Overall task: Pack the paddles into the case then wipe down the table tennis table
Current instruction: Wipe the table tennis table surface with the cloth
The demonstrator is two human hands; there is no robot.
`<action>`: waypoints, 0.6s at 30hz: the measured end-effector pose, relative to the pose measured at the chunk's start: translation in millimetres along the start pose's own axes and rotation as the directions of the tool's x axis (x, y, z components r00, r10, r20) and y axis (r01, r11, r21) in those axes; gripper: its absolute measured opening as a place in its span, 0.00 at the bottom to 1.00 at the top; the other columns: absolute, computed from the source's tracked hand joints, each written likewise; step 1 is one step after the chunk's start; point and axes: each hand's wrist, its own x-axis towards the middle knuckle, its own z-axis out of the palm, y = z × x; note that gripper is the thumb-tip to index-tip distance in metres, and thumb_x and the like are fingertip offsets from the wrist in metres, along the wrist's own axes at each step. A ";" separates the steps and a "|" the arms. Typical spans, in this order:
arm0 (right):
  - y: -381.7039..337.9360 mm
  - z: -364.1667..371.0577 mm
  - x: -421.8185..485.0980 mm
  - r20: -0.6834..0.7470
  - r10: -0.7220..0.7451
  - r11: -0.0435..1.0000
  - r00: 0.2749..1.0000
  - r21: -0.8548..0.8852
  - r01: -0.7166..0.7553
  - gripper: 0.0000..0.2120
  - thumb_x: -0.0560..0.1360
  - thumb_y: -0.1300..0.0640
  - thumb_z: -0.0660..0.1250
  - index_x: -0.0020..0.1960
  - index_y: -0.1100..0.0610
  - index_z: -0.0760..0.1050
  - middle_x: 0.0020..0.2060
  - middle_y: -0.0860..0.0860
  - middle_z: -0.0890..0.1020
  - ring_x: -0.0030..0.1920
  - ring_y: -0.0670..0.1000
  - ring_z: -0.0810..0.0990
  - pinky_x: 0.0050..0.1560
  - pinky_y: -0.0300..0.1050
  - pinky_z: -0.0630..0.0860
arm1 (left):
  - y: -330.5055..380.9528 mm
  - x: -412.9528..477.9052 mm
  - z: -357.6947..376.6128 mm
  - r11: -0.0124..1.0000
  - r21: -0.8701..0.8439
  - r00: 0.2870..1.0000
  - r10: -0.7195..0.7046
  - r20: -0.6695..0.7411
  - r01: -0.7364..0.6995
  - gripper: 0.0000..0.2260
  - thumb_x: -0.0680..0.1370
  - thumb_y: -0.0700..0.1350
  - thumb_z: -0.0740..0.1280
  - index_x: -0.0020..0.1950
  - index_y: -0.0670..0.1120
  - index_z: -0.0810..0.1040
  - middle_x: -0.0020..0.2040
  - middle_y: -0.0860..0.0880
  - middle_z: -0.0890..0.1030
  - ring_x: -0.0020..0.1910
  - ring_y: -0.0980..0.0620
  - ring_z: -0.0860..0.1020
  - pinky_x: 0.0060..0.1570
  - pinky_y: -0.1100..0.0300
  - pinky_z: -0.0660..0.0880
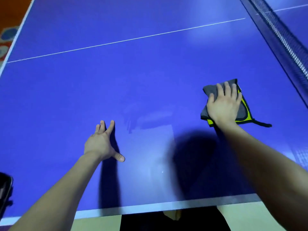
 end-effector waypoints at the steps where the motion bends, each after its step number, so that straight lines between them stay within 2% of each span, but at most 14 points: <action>1: -19.2 1.1 -11.0 0.001 0.053 0.999 0.999 -0.003 -0.053 0.30 0.83 0.44 0.56 0.82 0.54 0.71 0.84 0.56 0.67 0.86 0.63 0.58 0.83 0.72 0.54 | -0.4 -0.5 0.4 1.000 0.013 1.000 -0.006 0.001 0.006 0.81 0.45 0.73 0.84 0.85 0.63 0.34 0.87 0.52 0.40 0.87 0.49 0.47 0.58 0.45 0.81; 3: -72.5 4.6 -45.6 -0.006 0.044 0.999 0.999 -0.003 -0.044 0.31 0.82 0.45 0.58 0.82 0.55 0.70 0.84 0.59 0.67 0.86 0.65 0.58 0.83 0.73 0.53 | -0.7 -0.9 -0.2 0.999 0.034 1.000 -0.010 -0.015 0.011 0.81 0.45 0.74 0.83 0.85 0.63 0.34 0.87 0.53 0.41 0.87 0.50 0.49 0.53 0.48 0.80; 6: -161.1 11.9 -127.0 0.031 -0.243 0.970 0.970 0.027 0.242 0.30 0.84 0.45 0.58 0.84 0.55 0.68 0.85 0.59 0.65 0.86 0.65 0.56 0.83 0.72 0.51 | 2.2 -5.4 -4.5 0.999 0.048 1.000 -0.003 -0.015 0.004 0.80 0.47 0.74 0.83 0.85 0.64 0.34 0.88 0.54 0.40 0.87 0.51 0.49 0.50 0.49 0.78; 9: -211.6 9.9 -202.0 0.152 -0.514 0.858 0.844 0.080 0.508 0.30 0.86 0.45 0.58 0.85 0.53 0.65 0.86 0.56 0.62 0.88 0.63 0.51 0.83 0.70 0.49 | 4.5 -10.7 -8.5 0.999 0.044 1.000 -0.005 -0.014 0.006 0.80 0.47 0.75 0.83 0.85 0.64 0.33 0.88 0.54 0.39 0.87 0.50 0.49 0.58 0.46 0.79; 11: -200.2 9.6 -213.1 0.143 -0.620 0.784 0.771 0.149 0.603 0.28 0.85 0.46 0.60 0.83 0.53 0.70 0.85 0.54 0.66 0.87 0.61 0.55 0.84 0.67 0.54 | 3.5 -10.7 -9.1 0.999 0.043 1.000 0.000 -0.021 0.000 0.80 0.48 0.75 0.83 0.85 0.64 0.33 0.88 0.53 0.39 0.87 0.49 0.50 0.62 0.45 0.78; 12: -183.3 9.1 -208.7 0.096 -0.626 0.775 0.774 0.188 0.603 0.27 0.83 0.47 0.62 0.80 0.53 0.73 0.83 0.53 0.69 0.86 0.60 0.59 0.83 0.66 0.57 | 2.9 -10.3 -8.5 0.999 0.042 1.000 0.008 -0.020 -0.007 0.80 0.48 0.75 0.83 0.85 0.63 0.34 0.88 0.52 0.39 0.87 0.48 0.50 0.62 0.45 0.78; 14: -130.0 3.5 -193.1 0.027 -0.533 0.832 0.846 0.197 0.519 0.25 0.81 0.48 0.65 0.76 0.53 0.78 0.81 0.53 0.73 0.84 0.59 0.65 0.82 0.65 0.62 | 1.3 -7.6 -5.7 0.999 0.046 0.999 0.020 -0.028 -0.019 0.80 0.48 0.75 0.83 0.86 0.61 0.35 0.88 0.49 0.41 0.87 0.46 0.50 0.60 0.46 0.78; 16: -59.7 -6.4 -175.2 0.008 -0.327 0.939 0.945 0.117 0.324 0.26 0.80 0.46 0.65 0.75 0.52 0.78 0.80 0.53 0.74 0.83 0.59 0.67 0.81 0.65 0.64 | -0.8 -2.3 -1.7 0.999 0.043 0.999 0.032 -0.032 -0.031 0.81 0.46 0.75 0.83 0.87 0.58 0.37 0.88 0.46 0.44 0.87 0.44 0.49 0.62 0.44 0.78; 18: 6.6 -20.8 -168.4 -0.009 -0.126 0.992 0.992 0.024 0.126 0.27 0.81 0.43 0.61 0.76 0.52 0.77 0.81 0.52 0.73 0.83 0.59 0.65 0.82 0.65 0.63 | -2.5 1.2 1.6 0.997 0.014 0.996 0.071 -0.045 -0.071 0.79 0.46 0.75 0.83 0.86 0.56 0.44 0.86 0.44 0.48 0.86 0.41 0.51 0.62 0.40 0.79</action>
